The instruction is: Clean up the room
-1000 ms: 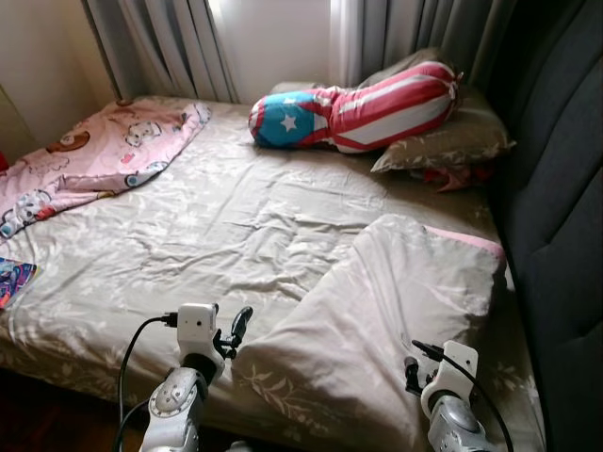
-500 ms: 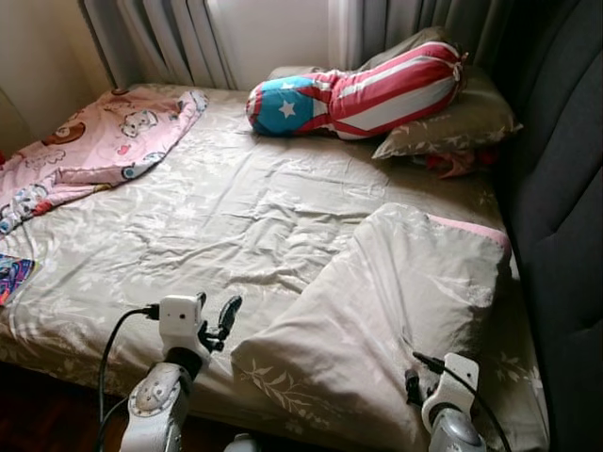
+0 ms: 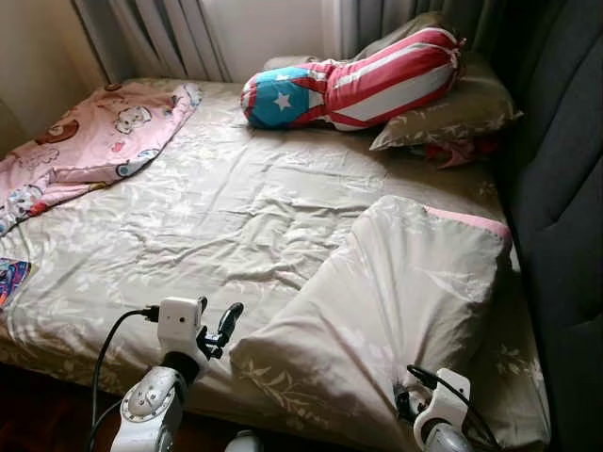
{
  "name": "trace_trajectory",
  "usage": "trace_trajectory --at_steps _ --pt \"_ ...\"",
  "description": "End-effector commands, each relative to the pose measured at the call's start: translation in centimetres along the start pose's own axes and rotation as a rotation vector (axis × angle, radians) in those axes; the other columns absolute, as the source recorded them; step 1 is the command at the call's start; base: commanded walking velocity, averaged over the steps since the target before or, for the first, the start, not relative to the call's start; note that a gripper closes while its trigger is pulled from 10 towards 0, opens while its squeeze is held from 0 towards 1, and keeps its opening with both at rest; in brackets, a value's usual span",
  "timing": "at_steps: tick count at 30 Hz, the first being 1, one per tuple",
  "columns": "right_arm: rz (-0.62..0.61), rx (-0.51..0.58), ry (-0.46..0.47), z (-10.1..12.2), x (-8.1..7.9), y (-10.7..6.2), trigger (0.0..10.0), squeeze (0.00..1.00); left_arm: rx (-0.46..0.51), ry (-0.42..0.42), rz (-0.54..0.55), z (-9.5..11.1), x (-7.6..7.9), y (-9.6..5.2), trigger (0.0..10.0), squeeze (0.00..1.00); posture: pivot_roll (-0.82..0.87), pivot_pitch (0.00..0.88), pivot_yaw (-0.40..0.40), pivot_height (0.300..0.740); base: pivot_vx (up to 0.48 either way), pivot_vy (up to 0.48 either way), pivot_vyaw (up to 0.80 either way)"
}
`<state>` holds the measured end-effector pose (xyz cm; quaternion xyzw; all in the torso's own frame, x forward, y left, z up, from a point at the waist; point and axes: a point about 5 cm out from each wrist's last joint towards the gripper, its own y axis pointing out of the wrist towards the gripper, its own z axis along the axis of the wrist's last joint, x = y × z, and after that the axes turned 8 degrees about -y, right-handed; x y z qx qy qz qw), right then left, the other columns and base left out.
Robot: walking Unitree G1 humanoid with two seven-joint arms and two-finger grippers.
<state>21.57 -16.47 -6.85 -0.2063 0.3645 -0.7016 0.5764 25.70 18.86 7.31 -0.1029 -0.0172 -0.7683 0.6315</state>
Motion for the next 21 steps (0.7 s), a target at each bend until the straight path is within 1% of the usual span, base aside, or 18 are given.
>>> trace_trajectory --at_steps 1,4,5,6,7,14,21 --pt "0.051 -0.130 -0.004 -2.9 -1.2 -0.5 10.0 0.00 -0.009 0.006 -0.008 0.3 -0.1 -0.2 10.0 0.00 0.07 0.141 0.093 0.668 0.000 0.000 0.00" --pt "0.056 -0.124 -0.026 -2.5 -1.4 -0.4 10.0 0.00 -0.006 0.011 -0.009 0.7 -0.2 -0.4 10.0 0.00 0.08 0.157 0.098 0.668 0.000 0.000 0.00" --pt "0.053 -0.116 -0.034 -2.3 -1.4 -0.3 4.8 0.00 -0.005 0.012 -0.008 0.8 -0.2 -0.5 10.0 0.00 0.08 0.157 0.098 0.668 0.000 0.000 0.00" --pt "0.051 -0.111 -0.039 -2.1 -1.4 -0.3 4.8 0.00 -0.006 0.013 -0.008 0.8 -0.2 -0.6 10.0 0.00 0.08 0.157 0.098 0.668 0.000 0.000 0.00" --pt "0.048 -0.103 -0.047 -1.9 -1.3 -0.2 0.0 0.00 -0.006 0.014 -0.008 0.9 -0.2 -0.7 10.0 0.00 0.08 0.162 0.098 0.668 0.000 0.000 0.00" --pt "0.052 -0.089 -0.074 -1.5 -1.4 -0.1 0.0 0.00 -0.022 0.012 0.000 0.7 -0.1 -1.3 10.0 0.00 0.08 0.178 0.097 0.668 0.000 0.000 0.00" --pt "0.052 -0.099 -0.079 -2.2 -1.2 -0.3 0.0 0.00 -0.032 0.007 0.001 0.6 0.0 -1.7 10.0 0.00 0.09 0.182 0.096 0.668 0.000 0.000 0.00"
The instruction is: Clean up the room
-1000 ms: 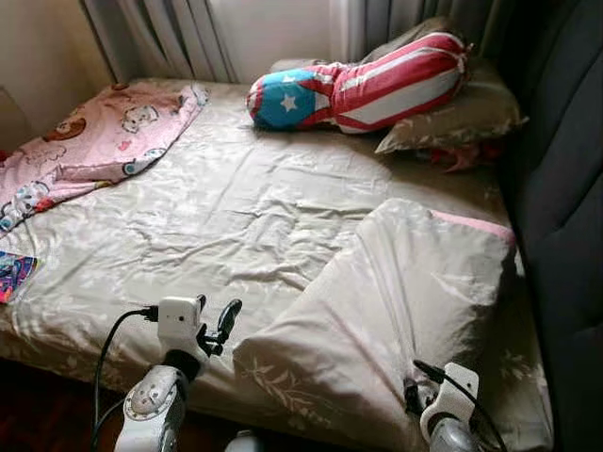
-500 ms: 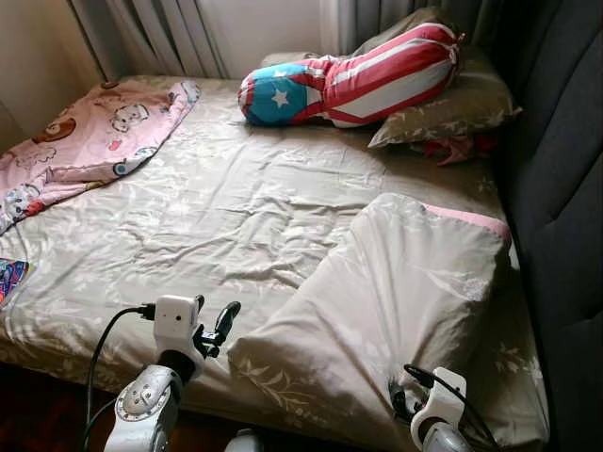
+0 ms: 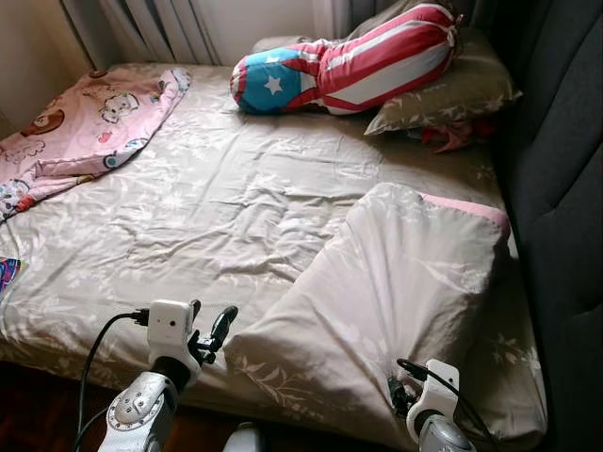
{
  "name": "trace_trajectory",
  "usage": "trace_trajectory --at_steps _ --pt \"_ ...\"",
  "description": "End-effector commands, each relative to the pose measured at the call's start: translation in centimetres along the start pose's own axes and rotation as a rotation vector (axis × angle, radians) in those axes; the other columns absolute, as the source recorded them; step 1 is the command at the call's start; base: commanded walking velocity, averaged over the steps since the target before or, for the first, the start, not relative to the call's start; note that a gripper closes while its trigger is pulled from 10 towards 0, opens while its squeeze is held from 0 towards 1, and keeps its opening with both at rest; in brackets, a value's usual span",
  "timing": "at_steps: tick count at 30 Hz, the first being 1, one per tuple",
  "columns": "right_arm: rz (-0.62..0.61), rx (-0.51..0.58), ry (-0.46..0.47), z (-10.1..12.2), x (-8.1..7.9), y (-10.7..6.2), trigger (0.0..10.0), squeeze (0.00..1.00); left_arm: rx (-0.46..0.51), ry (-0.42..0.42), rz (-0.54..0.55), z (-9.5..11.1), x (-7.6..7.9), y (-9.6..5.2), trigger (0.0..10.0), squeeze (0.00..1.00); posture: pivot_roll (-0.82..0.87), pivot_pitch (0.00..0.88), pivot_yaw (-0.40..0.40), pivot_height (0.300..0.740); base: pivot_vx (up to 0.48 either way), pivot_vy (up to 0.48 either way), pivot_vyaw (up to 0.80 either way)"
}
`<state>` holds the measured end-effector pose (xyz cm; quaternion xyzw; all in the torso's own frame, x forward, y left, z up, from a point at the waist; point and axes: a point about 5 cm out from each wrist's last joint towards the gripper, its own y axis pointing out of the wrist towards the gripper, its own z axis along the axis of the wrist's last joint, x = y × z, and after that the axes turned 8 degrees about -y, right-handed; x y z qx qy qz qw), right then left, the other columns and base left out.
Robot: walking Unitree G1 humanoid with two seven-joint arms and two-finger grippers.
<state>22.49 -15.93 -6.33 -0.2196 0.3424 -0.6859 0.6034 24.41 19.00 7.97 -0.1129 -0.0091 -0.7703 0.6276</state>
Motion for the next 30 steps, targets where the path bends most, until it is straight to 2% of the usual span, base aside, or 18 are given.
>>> trace_trajectory --at_steps 1,13,19,23,25,29,30 --pt "0.018 -0.115 -0.009 -3.1 -0.6 -0.6 0.0 0.00 -0.007 0.011 0.007 0.1 -0.2 -0.3 10.0 0.00 0.09 0.182 0.096 0.668 0.000 0.000 0.00" --pt "0.000 -0.098 -0.031 -2.9 -0.5 -0.5 0.0 0.00 -0.022 0.015 -0.005 -0.1 0.2 -0.3 10.0 0.00 0.08 0.175 0.097 0.668 0.000 0.000 0.00" --pt "-0.045 -0.067 -0.039 -1.9 0.4 -0.3 0.0 0.00 -0.026 0.012 -0.007 -0.5 0.3 0.0 10.0 0.00 0.07 0.155 0.091 0.668 0.000 0.000 0.00" --pt "-0.115 -0.029 -0.044 -0.8 1.9 -0.3 0.0 0.00 -0.017 0.003 -0.005 -0.7 0.5 0.8 10.0 0.00 0.05 0.119 0.076 0.668 0.000 0.000 0.00" --pt "-0.178 0.020 -0.032 0.5 3.3 -0.2 0.0 0.00 -0.005 -0.002 -0.003 -0.6 0.6 1.4 10.0 0.00 0.04 0.105 0.070 0.668 0.000 0.000 0.00" --pt "-0.270 0.082 -0.075 2.3 5.4 -0.4 0.0 0.00 0.001 0.002 -0.009 -0.6 0.7 2.1 10.0 0.00 0.02 0.081 0.063 0.668 0.000 0.000 0.00" --pt "-0.311 0.103 -0.084 2.9 6.5 -0.5 0.0 0.00 0.005 0.000 -0.012 -0.7 0.8 2.4 10.0 0.00 0.01 0.068 0.059 0.668 0.000 0.000 0.00"
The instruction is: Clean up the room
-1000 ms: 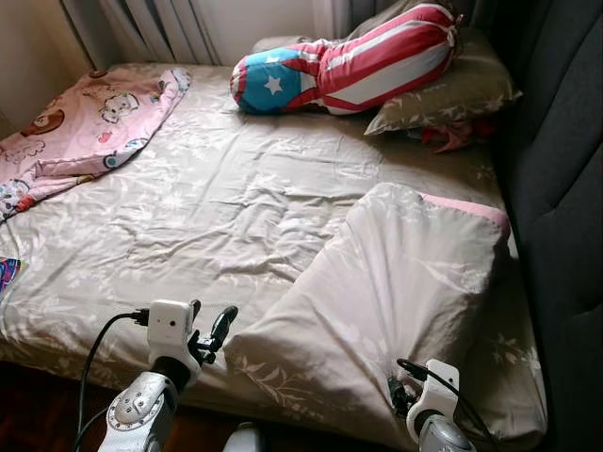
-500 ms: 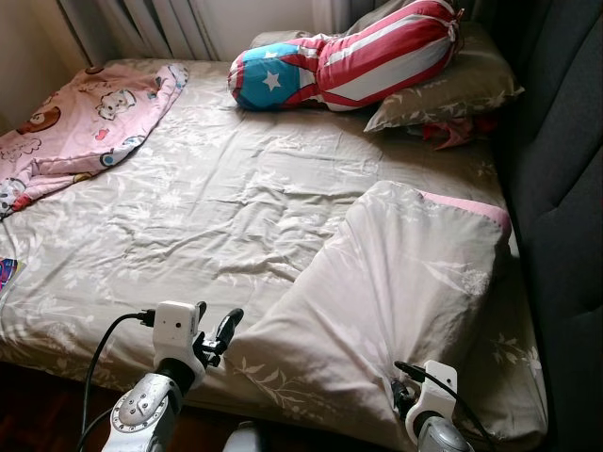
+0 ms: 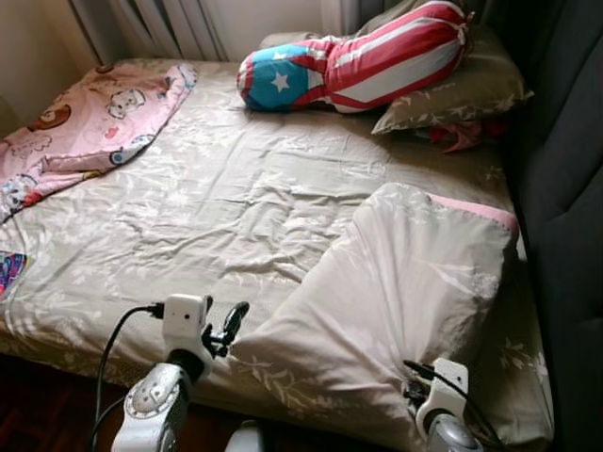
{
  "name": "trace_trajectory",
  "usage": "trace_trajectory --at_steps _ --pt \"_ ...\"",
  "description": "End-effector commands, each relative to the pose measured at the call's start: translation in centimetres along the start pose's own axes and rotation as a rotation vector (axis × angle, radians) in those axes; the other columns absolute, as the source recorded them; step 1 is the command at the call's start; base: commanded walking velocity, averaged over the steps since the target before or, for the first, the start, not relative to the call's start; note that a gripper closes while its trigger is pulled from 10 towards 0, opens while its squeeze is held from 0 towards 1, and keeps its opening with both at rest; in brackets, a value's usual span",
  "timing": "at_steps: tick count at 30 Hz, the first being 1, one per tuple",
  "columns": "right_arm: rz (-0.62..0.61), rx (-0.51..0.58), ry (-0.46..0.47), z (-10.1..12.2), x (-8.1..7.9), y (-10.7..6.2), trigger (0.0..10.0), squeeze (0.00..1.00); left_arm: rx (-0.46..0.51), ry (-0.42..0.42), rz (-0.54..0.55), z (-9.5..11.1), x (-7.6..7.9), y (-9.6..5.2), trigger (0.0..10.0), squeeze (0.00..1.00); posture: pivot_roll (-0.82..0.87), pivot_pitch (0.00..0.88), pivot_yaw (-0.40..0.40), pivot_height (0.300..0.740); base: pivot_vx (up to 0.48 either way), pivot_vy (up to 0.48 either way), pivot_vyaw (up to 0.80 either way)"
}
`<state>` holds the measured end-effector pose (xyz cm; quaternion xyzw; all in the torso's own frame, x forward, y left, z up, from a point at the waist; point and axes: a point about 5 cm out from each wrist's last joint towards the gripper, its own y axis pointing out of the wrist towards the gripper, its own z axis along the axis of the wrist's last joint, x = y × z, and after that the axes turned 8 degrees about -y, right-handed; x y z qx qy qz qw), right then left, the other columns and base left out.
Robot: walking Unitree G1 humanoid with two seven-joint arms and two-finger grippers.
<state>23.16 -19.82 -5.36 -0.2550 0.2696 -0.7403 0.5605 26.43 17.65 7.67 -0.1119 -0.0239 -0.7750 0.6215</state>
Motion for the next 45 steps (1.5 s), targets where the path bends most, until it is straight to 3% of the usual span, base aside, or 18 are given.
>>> trace_trajectory --at_steps 1,4,6,8,9,13,23,27,34,40,41,42,43,44,45 --pt "-0.156 0.033 -0.004 1.0 3.7 0.2 0.0 0.00 -0.016 0.014 0.005 -0.5 0.0 0.2 10.0 0.00 0.01 0.065 0.058 0.668 0.000 0.000 0.00" --pt "-0.266 0.089 -0.009 2.5 6.6 0.1 0.0 0.00 -0.008 0.009 0.000 -0.6 0.3 0.8 10.0 0.00 -0.01 0.048 0.052 0.668 0.000 0.000 0.00" --pt "-0.299 0.105 -0.006 3.0 7.5 0.1 0.0 0.00 -0.006 0.007 0.000 -0.6 0.3 0.9 10.0 0.00 -0.01 0.042 0.050 0.668 0.000 0.000 0.00" --pt "-0.393 0.151 -0.015 4.2 9.8 -0.2 0.0 0.00 0.000 0.003 -0.001 -0.7 0.4 1.4 10.0 0.00 -0.02 0.031 0.046 0.668 0.000 0.000 0.00" --pt "-0.393 0.151 -0.015 4.2 9.8 -0.2 0.0 0.00 0.000 0.003 -0.001 -0.7 0.4 1.4 10.0 0.00 -0.02 0.031 0.046 0.668 0.000 0.000 0.00" --pt "-0.550 0.211 -0.024 5.8 13.8 -1.2 0.0 0.00 0.013 0.000 -0.006 -0.5 0.5 1.9 10.0 0.00 -0.04 0.025 0.047 0.668 0.000 0.000 0.00" --pt "-0.794 0.272 -0.023 7.0 18.8 -3.4 0.0 0.00 0.026 0.004 -0.009 -0.5 0.2 2.5 10.0 0.00 -0.05 0.007 0.055 0.668 0.000 0.000 0.00" --pt "-0.842 0.315 -0.030 7.9 19.7 -3.9 0.0 0.00 0.028 0.008 -0.012 -0.4 0.1 2.7 10.0 0.00 -0.05 0.002 0.060 0.668 0.000 0.000 0.00" --pt "-0.846 0.382 -0.067 9.3 19.4 -4.0 0.0 0.00 0.032 0.009 -0.019 -0.4 0.2 3.0 10.0 0.00 -0.05 0.000 0.060 0.668 0.000 0.000 0.00" --pt "-0.719 0.371 -0.054 8.5 17.0 -2.9 0.0 0.00 0.024 0.008 -0.017 -0.8 0.1 3.0 10.0 0.00 -0.05 0.000 0.054 0.668 0.000 0.000 0.00" --pt "-0.700 0.361 -0.054 8.2 16.6 -2.7 0.4 0.00 0.020 0.007 -0.014 -0.9 0.1 2.9 10.0 0.00 -0.05 0.000 0.054 0.668 0.000 0.000 0.00" --pt "-0.670 0.348 -0.050 7.8 16.2 -2.5 2.8 0.00 0.014 0.006 -0.010 -1.1 0.0 2.9 10.0 0.00 -0.05 0.000 0.054 0.668 0.000 0.000 0.00" --pt "-0.670 0.348 -0.050 7.8 16.2 -2.5 2.8 0.00 0.014 0.006 -0.010 -1.1 0.0 2.9 10.0 0.00 -0.05 0.000 0.054 0.668 0.000 0.000 0.00" --pt "-0.594 0.329 -0.014 7.2 15.4 -2.0 10.0 0.00 -0.001 0.004 -0.004 -1.5 -0.2 2.7 10.0 0.00 -0.05 0.000 0.051 0.668 0.000 0.000 0.00" --pt "-0.544 0.336 -0.009 7.1 14.6 -1.8 10.0 0.00 -0.016 -0.001 0.002 -1.9 -0.4 2.6 10.0 0.00 -0.05 0.000 0.051 0.668 0.000 0.000 0.00"
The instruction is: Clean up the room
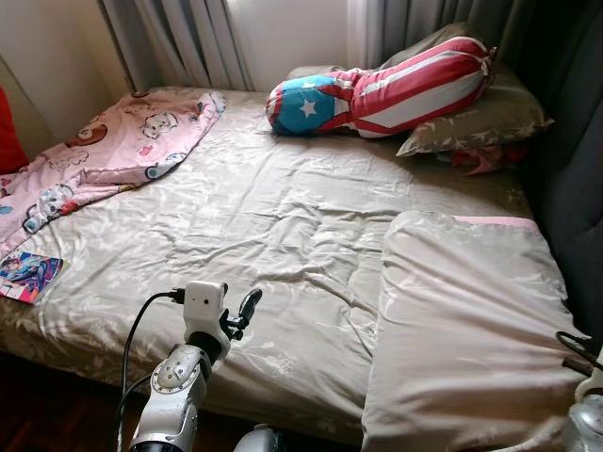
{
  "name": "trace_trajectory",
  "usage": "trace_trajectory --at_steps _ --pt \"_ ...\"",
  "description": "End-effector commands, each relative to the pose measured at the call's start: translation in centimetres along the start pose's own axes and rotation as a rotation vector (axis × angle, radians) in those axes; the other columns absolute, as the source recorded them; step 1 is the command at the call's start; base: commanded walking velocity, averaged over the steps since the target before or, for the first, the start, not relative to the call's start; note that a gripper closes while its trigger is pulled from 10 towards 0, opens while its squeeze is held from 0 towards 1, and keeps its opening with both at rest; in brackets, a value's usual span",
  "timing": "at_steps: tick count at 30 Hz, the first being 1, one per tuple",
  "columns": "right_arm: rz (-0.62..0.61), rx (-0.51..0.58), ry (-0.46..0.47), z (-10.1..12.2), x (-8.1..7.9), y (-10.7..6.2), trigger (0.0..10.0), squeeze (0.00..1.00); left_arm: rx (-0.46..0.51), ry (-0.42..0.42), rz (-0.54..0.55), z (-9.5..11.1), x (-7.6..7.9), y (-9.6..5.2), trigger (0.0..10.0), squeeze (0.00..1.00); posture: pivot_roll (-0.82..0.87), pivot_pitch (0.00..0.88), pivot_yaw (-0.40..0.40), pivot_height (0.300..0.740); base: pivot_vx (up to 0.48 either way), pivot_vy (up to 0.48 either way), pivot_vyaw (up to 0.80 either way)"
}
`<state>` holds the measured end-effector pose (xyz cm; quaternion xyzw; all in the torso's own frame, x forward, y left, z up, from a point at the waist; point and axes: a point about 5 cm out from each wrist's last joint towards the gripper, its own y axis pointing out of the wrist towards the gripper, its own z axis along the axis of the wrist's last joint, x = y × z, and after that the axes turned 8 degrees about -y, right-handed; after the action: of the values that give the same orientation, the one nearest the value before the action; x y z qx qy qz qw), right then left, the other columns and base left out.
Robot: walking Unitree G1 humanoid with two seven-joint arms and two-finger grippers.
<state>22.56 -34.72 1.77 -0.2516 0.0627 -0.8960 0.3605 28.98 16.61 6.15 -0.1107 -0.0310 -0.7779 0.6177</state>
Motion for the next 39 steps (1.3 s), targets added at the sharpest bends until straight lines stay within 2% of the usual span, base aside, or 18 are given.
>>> trace_trajectory --at_steps 1,5,6,12,15,18,19,20,39 --pt "0.093 0.045 0.055 0.7 -1.5 -0.3 10.0 0.00 -0.047 0.001 0.022 -1.2 -0.8 -0.5 10.0 0.00 -0.05 0.000 0.051 0.668 0.000 0.000 0.00" --pt "0.162 0.070 0.071 1.0 -2.6 -0.6 10.0 0.00 -0.071 -0.003 0.033 -1.9 -1.0 -0.9 10.0 0.00 -0.05 0.000 0.049 0.668 0.000 0.000 0.00" --pt "0.212 0.093 0.088 1.4 -3.6 -0.9 10.0 0.00 -0.089 -0.009 0.042 -2.5 -1.2 -1.1 10.0 0.00 -0.05 0.000 0.047 0.668 0.000 0.000 0.00" --pt "0.355 0.077 0.073 1.2 -6.3 -2.0 10.0 0.00 -0.144 -0.043 0.095 -4.1 -2.1 -1.8 10.0 0.00 -0.05 0.000 0.034 0.668 0.000 0.000 0.00" --pt "0.370 0.047 0.053 0.7 -6.7 -2.2 10.0 0.00 -0.156 -0.058 0.111 -4.6 -2.3 -2.0 10.0 0.00 -0.04 0.000 0.033 0.668 0.000 0.000 0.00" --pt "0.355 0.028 0.067 0.3 -6.4 -2.2 10.0 0.00 -0.159 -0.059 0.111 -4.7 -2.2 -2.2 10.0 0.00 -0.04 0.000 0.033 0.668 0.000 0.000 0.00" --pt "0.349 0.024 0.069 0.2 -6.3 -2.2 10.0 0.05 -0.160 -0.059 0.112 -4.8 -2.2 -2.2 10.0 0.00 -0.04 0.000 0.032 0.668 0.000 0.000 0.00" --pt "0.338 0.011 0.058 -0.1 -6.0 -2.1 10.0 1.00 -0.165 -0.061 0.116 -5.0 -2.3 -2.3 10.0 0.00 -0.04 0.000 0.032 0.668 0.000 0.000 0.00" --pt "0.335 0.009 0.064 -0.1 -5.9 -2.0 10.0 1.00 -0.174 -0.064 0.121 -5.3 -2.5 -2.4 10.0 0.00 -0.05 0.000 0.032 0.668 0.000 0.000 0.00"
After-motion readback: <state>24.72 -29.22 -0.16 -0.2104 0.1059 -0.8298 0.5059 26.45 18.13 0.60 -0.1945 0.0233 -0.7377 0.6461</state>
